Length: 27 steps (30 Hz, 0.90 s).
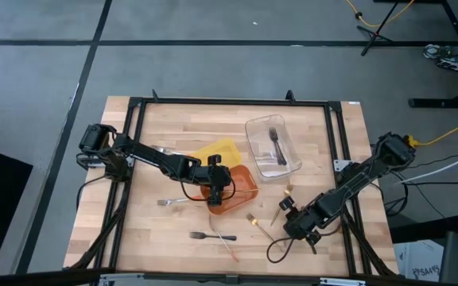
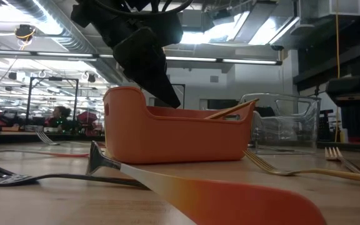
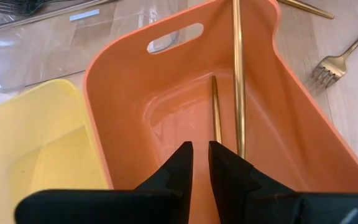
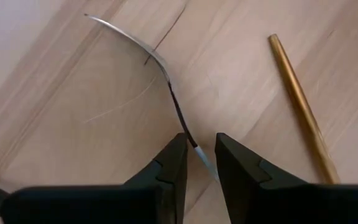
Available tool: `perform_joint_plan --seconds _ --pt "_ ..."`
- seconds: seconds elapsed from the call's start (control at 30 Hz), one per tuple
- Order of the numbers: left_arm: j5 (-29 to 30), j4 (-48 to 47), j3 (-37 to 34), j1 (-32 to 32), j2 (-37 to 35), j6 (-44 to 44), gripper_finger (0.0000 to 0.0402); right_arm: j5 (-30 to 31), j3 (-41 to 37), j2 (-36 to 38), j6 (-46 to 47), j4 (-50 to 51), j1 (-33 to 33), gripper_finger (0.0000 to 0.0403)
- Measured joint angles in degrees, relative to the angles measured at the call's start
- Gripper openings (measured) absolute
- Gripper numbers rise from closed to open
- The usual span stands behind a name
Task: Sort silverware by color (type)
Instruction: Put the orange fork into the yellow bin
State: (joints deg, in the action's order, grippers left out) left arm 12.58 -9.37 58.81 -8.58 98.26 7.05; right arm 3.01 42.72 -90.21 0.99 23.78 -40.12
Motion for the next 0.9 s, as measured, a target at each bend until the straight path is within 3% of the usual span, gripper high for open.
perform_joint_plan --seconds 0.23,0.57,0.9 --pt "0.00 0.01 0.00 -0.01 0.00 0.00 0.0046 0.02 0.13 -0.75 0.00 -0.04 0.00 0.0076" --pt "0.00 0.00 0.00 -0.02 0.00 0.00 0.0046 -0.66 0.09 -0.81 -0.02 -0.04 0.00 0.0005" --pt "0.00 0.00 0.00 0.00 0.00 -0.02 0.0046 -0.66 0.04 -0.88 -0.02 -0.04 0.00 0.0011"
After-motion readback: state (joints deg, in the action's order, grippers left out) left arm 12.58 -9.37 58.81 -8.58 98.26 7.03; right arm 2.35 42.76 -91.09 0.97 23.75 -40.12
